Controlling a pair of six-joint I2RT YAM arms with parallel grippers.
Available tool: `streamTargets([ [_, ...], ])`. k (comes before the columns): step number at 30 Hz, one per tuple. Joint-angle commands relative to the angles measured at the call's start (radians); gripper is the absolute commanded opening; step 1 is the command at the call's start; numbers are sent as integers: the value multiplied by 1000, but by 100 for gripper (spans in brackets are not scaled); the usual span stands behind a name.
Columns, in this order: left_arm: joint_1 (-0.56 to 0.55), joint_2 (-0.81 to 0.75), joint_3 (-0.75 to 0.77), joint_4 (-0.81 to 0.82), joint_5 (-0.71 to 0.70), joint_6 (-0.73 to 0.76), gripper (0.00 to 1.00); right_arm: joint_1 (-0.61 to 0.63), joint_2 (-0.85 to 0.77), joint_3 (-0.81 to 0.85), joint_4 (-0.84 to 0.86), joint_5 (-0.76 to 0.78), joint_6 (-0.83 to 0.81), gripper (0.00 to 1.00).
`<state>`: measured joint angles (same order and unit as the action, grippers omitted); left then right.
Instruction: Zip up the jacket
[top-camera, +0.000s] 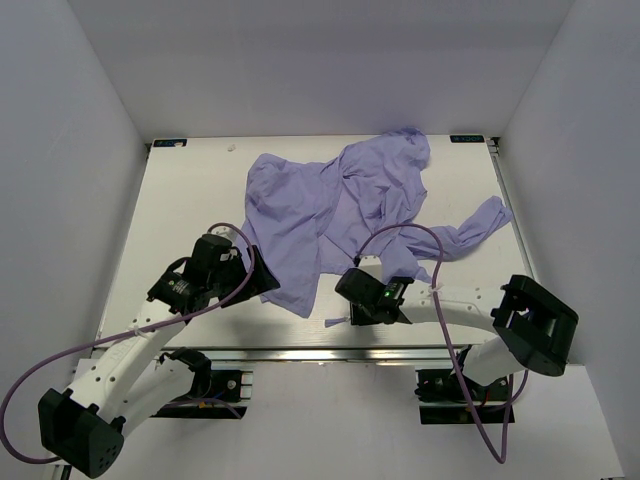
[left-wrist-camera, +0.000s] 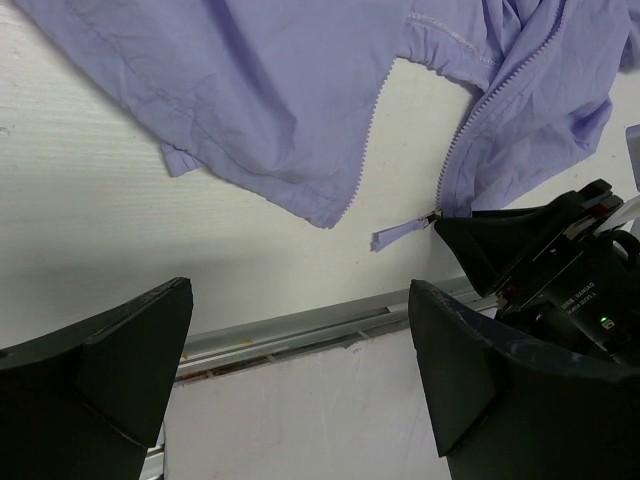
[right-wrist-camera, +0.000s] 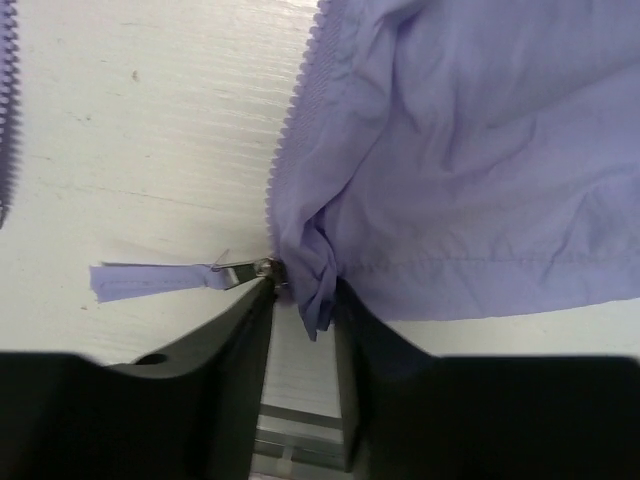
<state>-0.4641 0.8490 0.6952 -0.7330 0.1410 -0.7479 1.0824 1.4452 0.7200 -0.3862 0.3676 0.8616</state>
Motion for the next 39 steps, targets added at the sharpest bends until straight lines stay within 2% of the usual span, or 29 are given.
streamTargets([
  [1,-1,-13,1,-2,-4,10,98,5,26,-14,-23,22,22,31],
  [2,-1,-13,3,-2,-4,10,98,5,20,-17,-20,24,19,28],
  [6,-1,-11,7,-6,-3,9,98,5,4,-24,-10,19,-7,27],
  [8,-1,-13,7,-11,-4,7,98,5,-11,-24,-6,10,-22,33],
  [9,-1,-13,12,-14,-6,7,98,5,-23,-18,-19,2,-30,44],
  [12,-1,-13,18,-17,-7,7,98,4,-49,-11,-23,-19,-52,51],
  [15,-1,-13,29,-20,-9,8,98,5,-88,-7,-19,-36,-62,54],
  [21,-1,-8,33,-17,-8,12,98,5,-114,-5,-2,-30,-70,54],
  [27,-1,-5,30,-14,-6,12,98,4,-63,4,-20,8,-67,53],
  [39,-1,10,27,-11,-4,7,98,-4,21,-2,52,11,-102,44],
])
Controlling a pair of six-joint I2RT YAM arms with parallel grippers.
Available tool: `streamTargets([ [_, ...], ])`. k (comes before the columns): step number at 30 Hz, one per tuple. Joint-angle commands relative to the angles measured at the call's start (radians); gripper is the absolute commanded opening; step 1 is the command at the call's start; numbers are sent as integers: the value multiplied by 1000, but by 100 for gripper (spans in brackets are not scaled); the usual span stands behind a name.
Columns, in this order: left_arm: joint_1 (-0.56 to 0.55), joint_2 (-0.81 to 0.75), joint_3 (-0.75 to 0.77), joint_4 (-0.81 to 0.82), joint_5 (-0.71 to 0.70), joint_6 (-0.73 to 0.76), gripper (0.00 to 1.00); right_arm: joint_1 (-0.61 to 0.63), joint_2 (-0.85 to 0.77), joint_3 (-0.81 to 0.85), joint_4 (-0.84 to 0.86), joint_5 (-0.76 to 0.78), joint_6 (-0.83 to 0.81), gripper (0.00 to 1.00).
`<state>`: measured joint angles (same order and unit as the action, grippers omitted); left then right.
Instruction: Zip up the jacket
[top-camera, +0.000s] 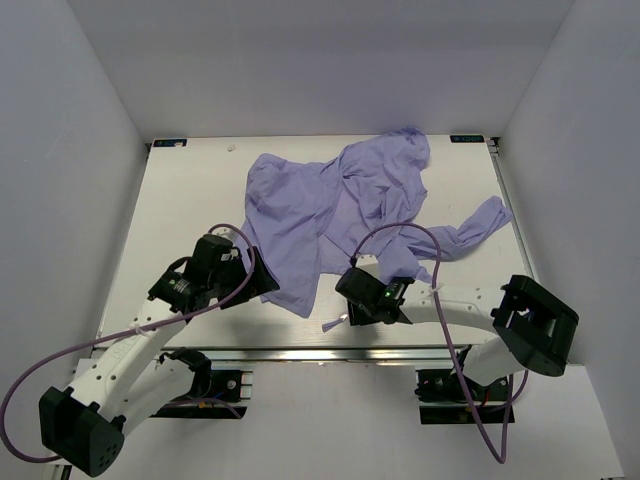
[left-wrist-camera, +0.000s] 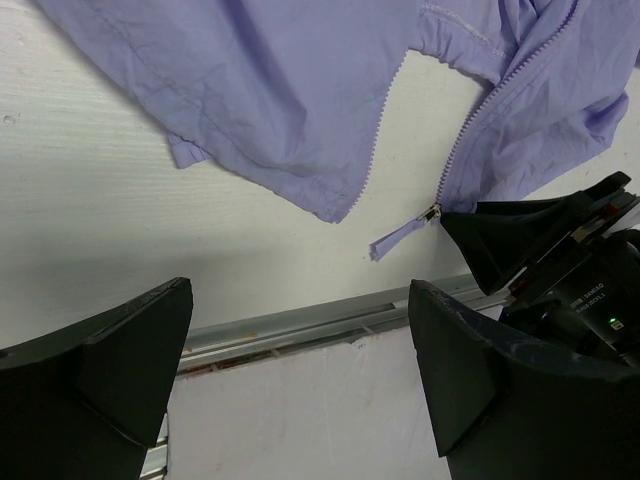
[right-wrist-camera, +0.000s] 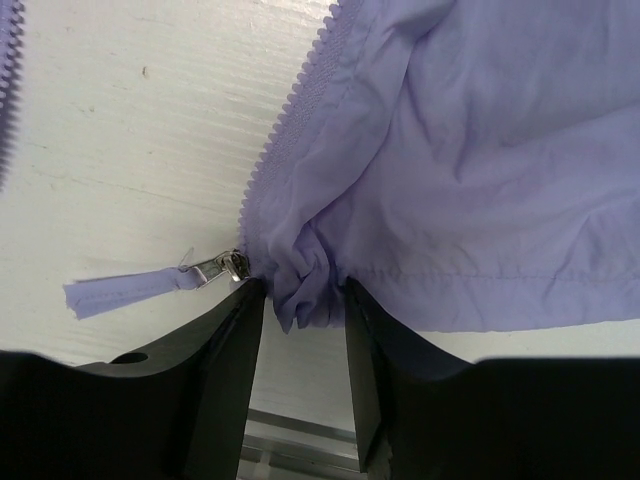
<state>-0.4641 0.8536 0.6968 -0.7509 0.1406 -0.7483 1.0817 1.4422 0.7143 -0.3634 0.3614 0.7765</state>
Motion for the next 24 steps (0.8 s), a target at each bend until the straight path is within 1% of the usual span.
streamTargets([
  [1,-1,7,24,7,-3,6,98,-3,26,5,29,22,-19,44],
  [7,-1,18,27,16,13,7,98,-8,43,13,27,31,-31,42],
  [8,-1,16,30,16,16,7,98,-9,46,13,27,31,-36,38],
  [10,-1,16,33,15,22,13,98,-11,53,16,32,30,-42,32],
  [11,-1,21,36,13,27,17,98,-11,55,14,32,30,-43,20],
  [12,-1,25,40,7,31,27,98,-14,57,13,32,25,-45,15],
  [13,-1,30,43,2,39,32,98,-14,55,13,34,25,-45,13],
  [14,-1,36,46,-4,43,36,98,-17,53,11,35,21,-46,6],
  [16,-1,58,55,-22,63,53,98,-20,31,1,43,13,-46,0],
  [20,-2,93,76,-42,158,104,98,-34,-83,-39,73,-13,-52,0],
  [21,-5,97,78,-50,162,121,98,-48,-145,-68,81,-31,-57,0],
  [23,-27,113,79,-68,130,125,98,-71,-216,-101,125,-64,-68,0],
  [24,-36,120,78,-76,123,127,98,-95,-288,-137,138,-108,-80,0],
])
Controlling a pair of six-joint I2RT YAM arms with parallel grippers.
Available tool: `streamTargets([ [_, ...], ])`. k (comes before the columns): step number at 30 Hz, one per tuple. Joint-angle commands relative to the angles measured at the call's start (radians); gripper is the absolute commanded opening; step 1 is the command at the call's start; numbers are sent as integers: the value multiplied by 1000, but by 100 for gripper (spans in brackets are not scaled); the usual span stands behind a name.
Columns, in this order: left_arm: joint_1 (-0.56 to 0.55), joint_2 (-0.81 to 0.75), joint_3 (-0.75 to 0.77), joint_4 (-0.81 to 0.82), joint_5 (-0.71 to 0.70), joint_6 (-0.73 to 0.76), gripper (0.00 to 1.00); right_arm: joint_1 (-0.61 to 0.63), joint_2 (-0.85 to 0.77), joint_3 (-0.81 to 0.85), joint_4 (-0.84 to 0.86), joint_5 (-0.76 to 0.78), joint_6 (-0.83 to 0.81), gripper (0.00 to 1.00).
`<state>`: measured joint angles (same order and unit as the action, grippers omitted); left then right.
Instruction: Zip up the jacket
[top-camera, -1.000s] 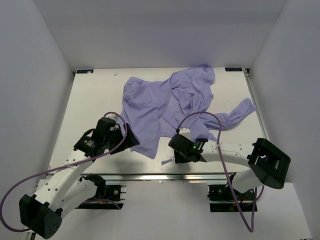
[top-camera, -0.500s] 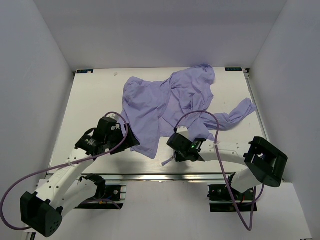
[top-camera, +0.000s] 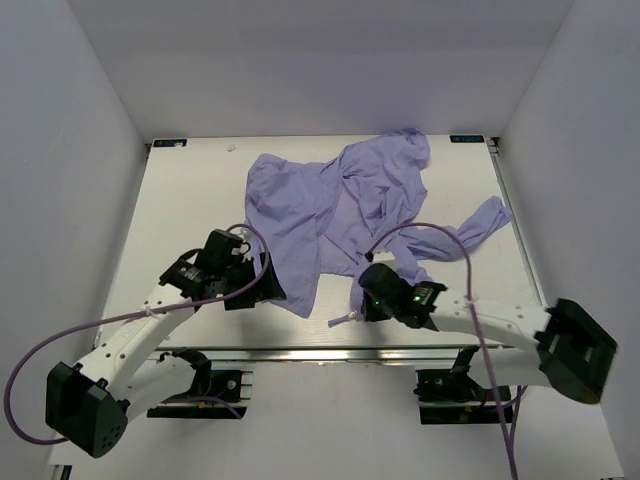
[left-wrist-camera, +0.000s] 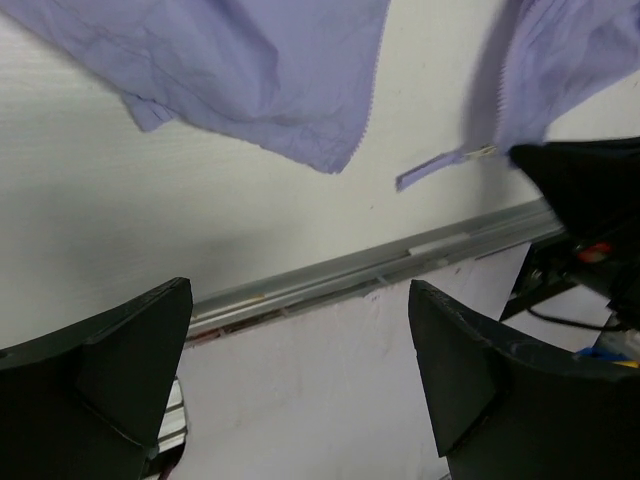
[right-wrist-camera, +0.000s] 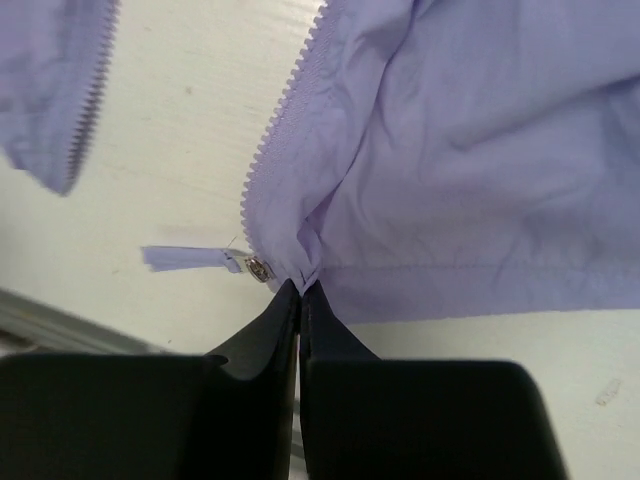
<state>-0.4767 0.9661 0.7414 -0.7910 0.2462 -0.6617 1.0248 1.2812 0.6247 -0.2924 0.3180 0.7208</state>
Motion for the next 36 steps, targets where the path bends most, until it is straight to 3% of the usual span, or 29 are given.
streamTargets([
  [1,-54,23,32,-36,10,40,98,-51,-158,-65,82,-86,-29,0],
  [5,-170,92,47,-24,-54,30,98,-94,-301,-125,111,-163,-53,0],
  [11,-399,284,194,-63,-335,20,98,-117,-411,-146,75,-186,-77,0],
  [18,-408,442,211,-11,-369,82,92,-132,-439,-145,44,-197,-90,0],
  [23,-408,494,208,41,-354,105,79,-141,-444,-148,39,-195,-93,0],
  [36,-407,611,205,113,-326,102,62,-173,-467,-175,35,-197,-86,0],
])
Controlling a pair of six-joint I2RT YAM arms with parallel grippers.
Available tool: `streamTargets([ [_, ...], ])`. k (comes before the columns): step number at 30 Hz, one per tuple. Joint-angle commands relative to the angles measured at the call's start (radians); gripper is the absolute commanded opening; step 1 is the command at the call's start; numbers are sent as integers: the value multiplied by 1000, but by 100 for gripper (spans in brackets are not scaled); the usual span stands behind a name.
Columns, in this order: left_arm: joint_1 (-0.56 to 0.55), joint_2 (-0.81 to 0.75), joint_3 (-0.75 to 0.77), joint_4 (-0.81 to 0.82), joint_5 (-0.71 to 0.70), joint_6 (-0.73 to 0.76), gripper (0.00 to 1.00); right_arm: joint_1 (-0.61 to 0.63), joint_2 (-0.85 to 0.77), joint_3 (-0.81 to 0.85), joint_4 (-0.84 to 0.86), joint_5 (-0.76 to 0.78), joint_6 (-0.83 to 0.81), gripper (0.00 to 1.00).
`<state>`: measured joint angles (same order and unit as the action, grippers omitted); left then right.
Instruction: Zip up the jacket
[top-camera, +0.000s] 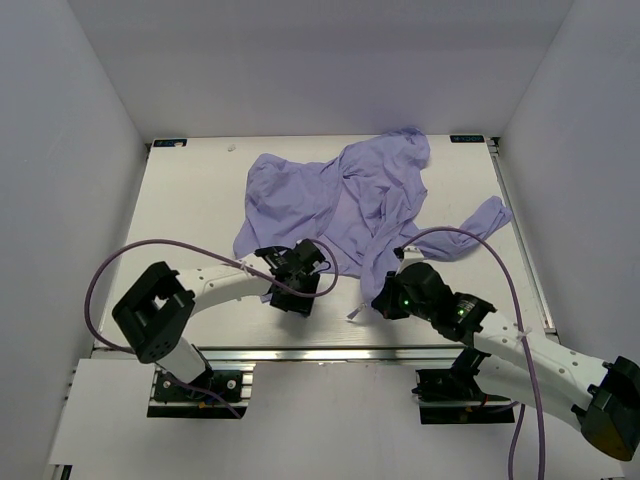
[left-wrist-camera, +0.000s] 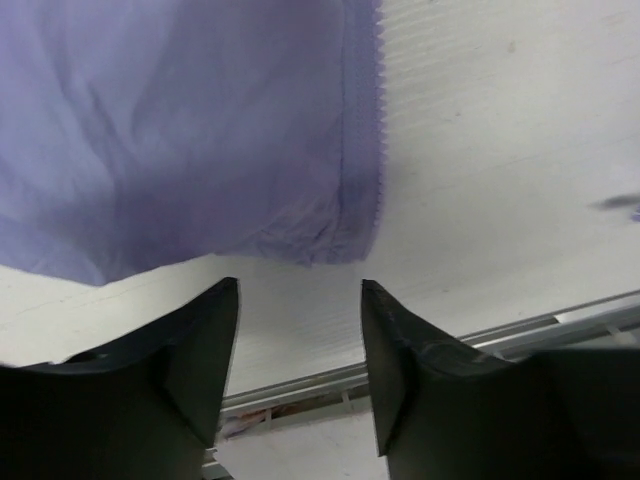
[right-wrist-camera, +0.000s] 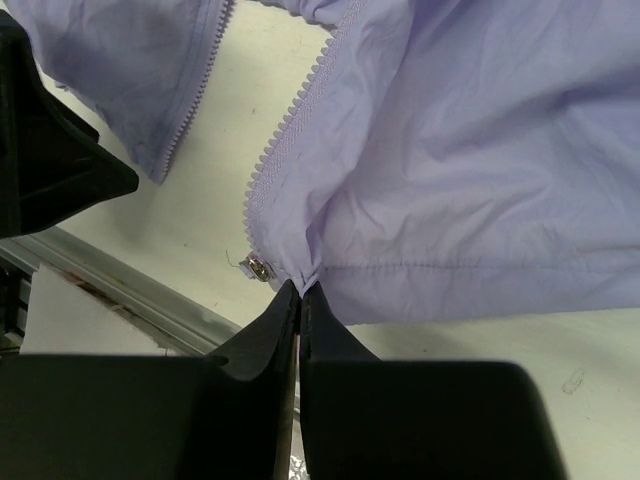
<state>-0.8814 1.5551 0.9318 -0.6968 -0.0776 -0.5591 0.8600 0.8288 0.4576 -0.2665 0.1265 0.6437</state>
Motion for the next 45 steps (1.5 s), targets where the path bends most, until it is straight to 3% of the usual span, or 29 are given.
streamTargets([
  [1,-2,32,18,17,-4,-4,60,-10,-14,-10,10,-5,-9,0],
  [3,-2,62,24,26,-10,-10,54,-13,-13,-17,13,-14,-6,0],
  [15,-4,126,21,57,-25,-53,48,-18,-19,-37,12,-34,-6,0],
  [25,-4,203,25,129,53,-21,37,-19,-49,-63,4,-56,-22,0],
  [30,-5,227,30,146,64,-16,23,-19,-51,-79,9,-70,-41,0],
  [31,-7,232,32,146,59,-18,18,-19,-53,-83,12,-73,-50,0],
  [32,-5,235,33,145,55,-21,6,-19,-57,-91,21,-86,-58,0],
  [34,-5,234,36,149,50,-25,0,-19,-69,-124,74,-103,-93,0],
  [41,-7,110,67,175,15,-71,0,-19,-149,-169,291,-108,-193,0],
  [45,-7,-99,58,252,50,-78,0,-19,-171,-157,371,-119,-199,0],
])
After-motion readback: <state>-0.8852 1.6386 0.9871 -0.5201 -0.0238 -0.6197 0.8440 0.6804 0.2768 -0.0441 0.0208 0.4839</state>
